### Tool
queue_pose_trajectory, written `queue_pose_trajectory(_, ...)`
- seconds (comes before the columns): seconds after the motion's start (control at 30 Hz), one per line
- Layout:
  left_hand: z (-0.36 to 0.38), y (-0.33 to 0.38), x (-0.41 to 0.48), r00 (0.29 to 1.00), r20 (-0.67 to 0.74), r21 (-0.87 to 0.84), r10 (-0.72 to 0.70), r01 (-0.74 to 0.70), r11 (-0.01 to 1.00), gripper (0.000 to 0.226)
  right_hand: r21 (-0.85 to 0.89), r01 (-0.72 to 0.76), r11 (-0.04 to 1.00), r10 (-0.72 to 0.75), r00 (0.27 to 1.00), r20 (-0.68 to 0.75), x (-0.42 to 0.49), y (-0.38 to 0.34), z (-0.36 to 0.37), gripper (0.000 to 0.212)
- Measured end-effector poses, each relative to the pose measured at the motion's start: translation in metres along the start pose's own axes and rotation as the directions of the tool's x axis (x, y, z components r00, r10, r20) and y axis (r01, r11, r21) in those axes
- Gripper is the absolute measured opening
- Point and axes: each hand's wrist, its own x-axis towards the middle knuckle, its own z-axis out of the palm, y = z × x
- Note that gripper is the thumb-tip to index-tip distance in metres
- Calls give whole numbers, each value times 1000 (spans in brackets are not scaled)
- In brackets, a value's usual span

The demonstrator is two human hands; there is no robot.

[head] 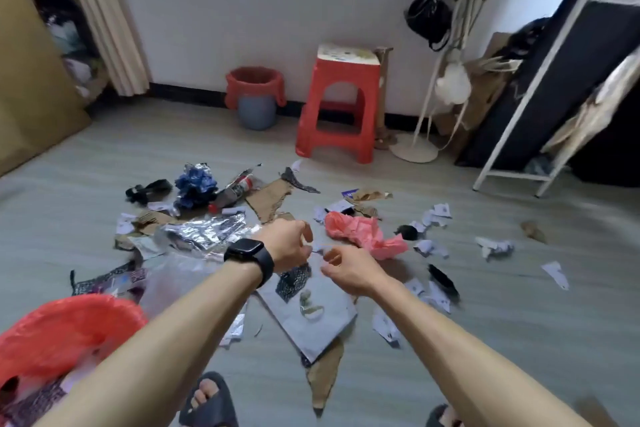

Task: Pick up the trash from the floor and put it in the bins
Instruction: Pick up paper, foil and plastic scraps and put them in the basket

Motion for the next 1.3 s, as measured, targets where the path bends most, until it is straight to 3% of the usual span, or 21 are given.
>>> queue_pose_trajectory(0.13, 66, 44, 20, 985, 152, 30, 81, -87, 996, 26, 14, -189, 982, 190, 978, -90, -14, 91, -48, 29)
queue_pose_trajectory(0.37, 154, 90, 50, 945, 313, 19, 100, -111, 994, 29, 92, -462, 882, 471, 867, -160, -28, 224, -79, 31)
queue_pose_trajectory(0.67, 248, 97, 109, 889, 455, 66, 42, -81, 995, 44, 145, -533, 834, 543, 838, -42, 17, 307, 1, 52)
queue_pose_trajectory(0.83, 311, 94, 151, 884, 462, 100, 69, -130, 987, 54, 101, -564, 820, 568, 823, -17, 74, 336, 36, 103)
queue_pose_trajectory(0.97, 355, 94, 179, 860, 490, 126, 144, -234, 964, 74, 43, -490, 870, 492, 870, -34, 127, 363, 58, 91)
queue_pose_trajectory(1.03, 381, 88, 182, 838, 525, 181, 148, -279, 943, 79, -8, -474, 880, 474, 880, 11, 146, 380, 76, 88)
queue_pose_trajectory(1.1, 401, 78, 172, 852, 497, 216, 166, -307, 927, 80, -88, -470, 878, 469, 882, -33, 149, 388, 94, 81)
queue_pose_trajectory(1.17, 411, 65, 163, 868, 458, 238, 189, -325, 915, 73, -95, -465, 880, 452, 882, -135, 148, 389, 110, 65)
queue_pose_trajectory(1.3, 417, 49, 148, 866, 333, 297, 372, -471, 831, 27, 1, -409, 913, 398, 888, -230, 139, 375, 134, 39)
